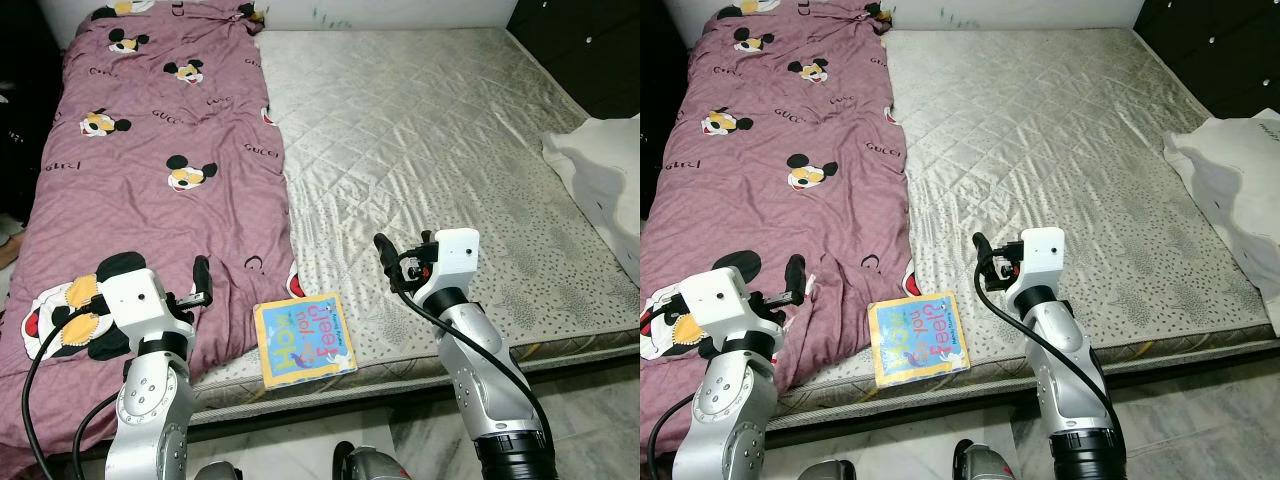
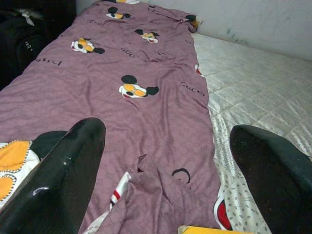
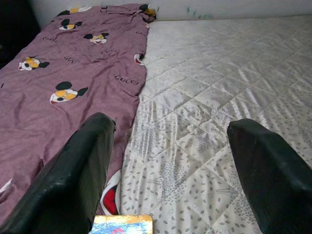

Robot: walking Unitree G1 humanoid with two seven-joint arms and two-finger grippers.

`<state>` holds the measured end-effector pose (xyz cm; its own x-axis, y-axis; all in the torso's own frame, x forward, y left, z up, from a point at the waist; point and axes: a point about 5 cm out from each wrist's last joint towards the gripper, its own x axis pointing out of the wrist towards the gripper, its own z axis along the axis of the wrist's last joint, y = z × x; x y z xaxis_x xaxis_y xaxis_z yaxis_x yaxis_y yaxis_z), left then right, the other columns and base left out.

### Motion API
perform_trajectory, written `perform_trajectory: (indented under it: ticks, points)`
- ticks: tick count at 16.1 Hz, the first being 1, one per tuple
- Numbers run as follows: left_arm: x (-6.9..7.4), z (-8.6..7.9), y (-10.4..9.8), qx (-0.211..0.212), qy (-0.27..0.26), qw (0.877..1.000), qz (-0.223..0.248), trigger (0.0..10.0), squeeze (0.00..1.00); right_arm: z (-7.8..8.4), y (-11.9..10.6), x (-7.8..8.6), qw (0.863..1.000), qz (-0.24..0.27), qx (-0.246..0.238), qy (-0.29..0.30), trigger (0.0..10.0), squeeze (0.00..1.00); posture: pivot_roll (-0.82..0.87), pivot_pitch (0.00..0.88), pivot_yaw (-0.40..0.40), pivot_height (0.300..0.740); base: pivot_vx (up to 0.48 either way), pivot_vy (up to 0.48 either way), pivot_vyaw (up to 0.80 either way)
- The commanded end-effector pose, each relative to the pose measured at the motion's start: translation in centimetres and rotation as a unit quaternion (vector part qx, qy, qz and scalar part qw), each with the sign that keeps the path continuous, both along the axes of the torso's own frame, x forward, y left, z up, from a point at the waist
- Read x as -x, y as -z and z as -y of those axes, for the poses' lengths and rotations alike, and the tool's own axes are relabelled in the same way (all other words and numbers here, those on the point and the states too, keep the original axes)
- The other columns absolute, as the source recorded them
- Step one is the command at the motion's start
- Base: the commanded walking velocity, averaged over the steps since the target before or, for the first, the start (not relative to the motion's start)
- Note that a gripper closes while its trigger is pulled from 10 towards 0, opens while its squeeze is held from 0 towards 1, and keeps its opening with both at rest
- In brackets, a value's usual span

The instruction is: Clean up the room

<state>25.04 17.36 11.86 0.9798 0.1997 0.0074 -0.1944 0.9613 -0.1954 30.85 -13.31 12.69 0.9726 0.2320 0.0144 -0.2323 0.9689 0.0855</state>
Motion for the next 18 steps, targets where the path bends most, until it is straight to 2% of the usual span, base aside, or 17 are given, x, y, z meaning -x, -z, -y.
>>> perform_trajectory:
  ticks: [1,4,13,18]
  points:
    - [0.10,0.11,0.45,0.001,0.001,1.000,-0.012,10.0,0.00,0.14,0.13,0.14,1.000,-0.004,0.000,0.002,10.0,0.00,0.01,0.194,-0.049,0.740,0.000,0.000,0.00]
    - [0.03,0.11,0.39,0.001,0.000,1.000,-0.011,10.0,0.00,0.14,0.18,0.10,1.000,-0.004,0.001,0.002,10.0,0.00,0.01,0.194,-0.048,0.740,0.000,0.000,0.00]
    - [-0.08,0.17,0.21,0.003,-0.003,1.000,-0.007,10.0,0.00,0.14,0.25,0.09,1.000,-0.005,0.003,0.001,10.0,0.00,0.01,0.197,-0.050,0.636,0.000,0.000,0.00]
    - [-0.18,0.20,0.14,0.003,-0.004,1.000,-0.006,10.0,0.00,0.10,0.30,0.13,1.000,-0.005,0.004,0.000,10.0,0.00,0.01,0.193,-0.048,0.597,0.000,0.000,0.00]
